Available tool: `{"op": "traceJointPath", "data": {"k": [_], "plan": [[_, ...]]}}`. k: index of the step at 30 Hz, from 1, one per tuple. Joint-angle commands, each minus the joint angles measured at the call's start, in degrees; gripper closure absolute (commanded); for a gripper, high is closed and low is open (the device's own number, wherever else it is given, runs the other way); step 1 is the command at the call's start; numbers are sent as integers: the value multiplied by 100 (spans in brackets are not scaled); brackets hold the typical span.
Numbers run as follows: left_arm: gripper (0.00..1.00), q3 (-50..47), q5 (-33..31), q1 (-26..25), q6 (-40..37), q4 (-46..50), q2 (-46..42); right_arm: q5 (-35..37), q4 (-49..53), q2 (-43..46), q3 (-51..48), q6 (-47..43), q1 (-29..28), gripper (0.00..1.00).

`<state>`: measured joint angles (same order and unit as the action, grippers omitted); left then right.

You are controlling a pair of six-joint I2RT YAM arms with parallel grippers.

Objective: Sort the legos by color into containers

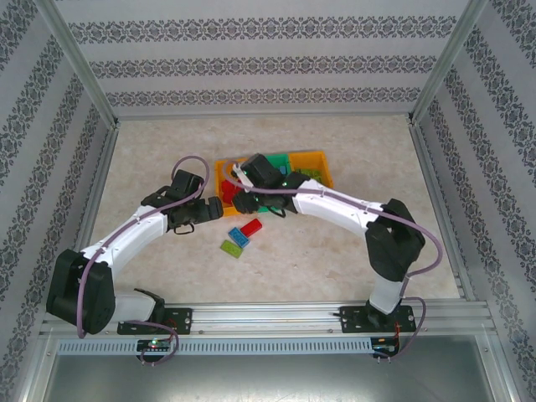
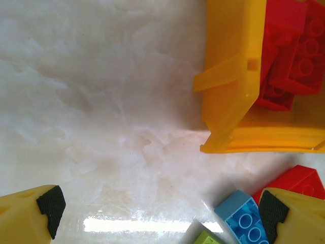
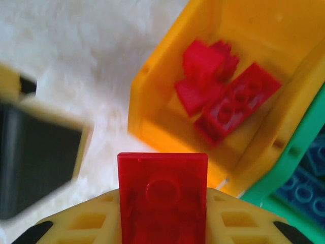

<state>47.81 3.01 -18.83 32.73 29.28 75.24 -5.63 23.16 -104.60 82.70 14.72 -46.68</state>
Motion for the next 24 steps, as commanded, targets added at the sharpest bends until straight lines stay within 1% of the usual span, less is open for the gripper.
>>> {"op": "traceJointPath", "data": {"k": [1, 4, 7, 9, 11, 13, 17, 20, 24], "plan": [[0, -141, 110, -139, -170, 14, -153, -68, 317, -569, 588, 477, 176, 69], [0, -232, -74, -399, -337, 86, -240, -26, 576, -1013, 1152, 659, 315, 67], [0, -432, -199, -659, -399, 64, -431, -25, 935, -1428, 1734, 754, 429, 59], [0, -588, -255, -884, -407, -36, -586, 7, 1120, -1642, 2013, 814, 488, 58], [0, -748, -354, -1174, -408, -121, -725, -23, 1201, -1780, 2207, 877, 551, 51], [0, -884, -406, -1447, -428, -182, -830, -60, 1210, -1836, 2286, 907, 592, 44], [0, -1130, -350, -1942, -704, -332, -935, -158, 1182, -1769, 2288, 869, 614, 35], [0, -1161, -332, -2182, -976, -344, -811, -189, 1158, -1610, 2224, 865, 620, 28], [0, -1023, -362, -2400, -1276, -350, -471, -213, 929, -1266, 1905, 1015, 672, 23]]}}
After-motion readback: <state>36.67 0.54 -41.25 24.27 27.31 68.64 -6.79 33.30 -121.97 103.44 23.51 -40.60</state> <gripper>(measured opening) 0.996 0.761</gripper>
